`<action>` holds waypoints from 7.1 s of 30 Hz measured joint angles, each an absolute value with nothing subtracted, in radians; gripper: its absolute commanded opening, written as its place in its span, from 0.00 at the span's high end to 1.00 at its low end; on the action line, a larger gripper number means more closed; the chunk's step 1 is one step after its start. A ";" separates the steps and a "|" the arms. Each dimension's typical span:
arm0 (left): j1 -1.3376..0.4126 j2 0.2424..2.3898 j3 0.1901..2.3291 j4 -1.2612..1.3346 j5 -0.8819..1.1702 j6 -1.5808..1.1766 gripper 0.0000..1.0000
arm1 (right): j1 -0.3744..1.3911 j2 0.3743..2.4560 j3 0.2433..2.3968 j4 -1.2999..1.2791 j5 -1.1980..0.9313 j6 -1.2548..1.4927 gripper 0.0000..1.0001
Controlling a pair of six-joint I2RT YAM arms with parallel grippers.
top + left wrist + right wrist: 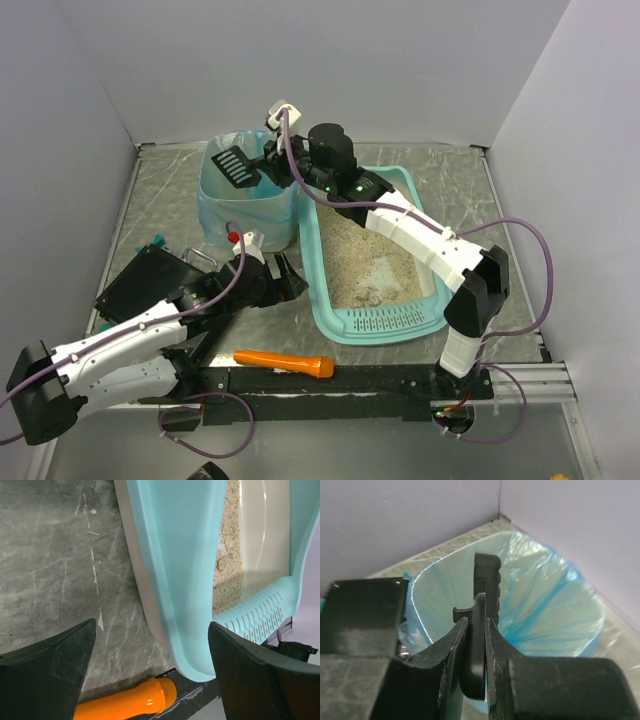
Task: Clean the litter box
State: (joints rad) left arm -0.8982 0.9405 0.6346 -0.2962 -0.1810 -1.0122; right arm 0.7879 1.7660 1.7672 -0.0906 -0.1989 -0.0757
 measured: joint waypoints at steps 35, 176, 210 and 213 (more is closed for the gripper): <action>-0.898 1.258 0.767 -0.174 -0.089 -0.963 0.03 | 0.401 1.173 1.274 -1.037 0.083 0.207 1.00; -0.896 1.031 0.679 -0.146 -0.086 -0.993 0.01 | -0.013 0.478 0.240 0.051 -0.439 1.232 1.00; -0.896 1.052 0.658 -0.109 -0.078 -1.038 0.01 | -0.073 0.412 0.176 0.358 -0.360 1.595 1.00; -0.896 1.068 0.658 -0.107 -0.068 -1.038 0.01 | -0.077 0.453 0.174 0.354 -0.365 1.609 1.00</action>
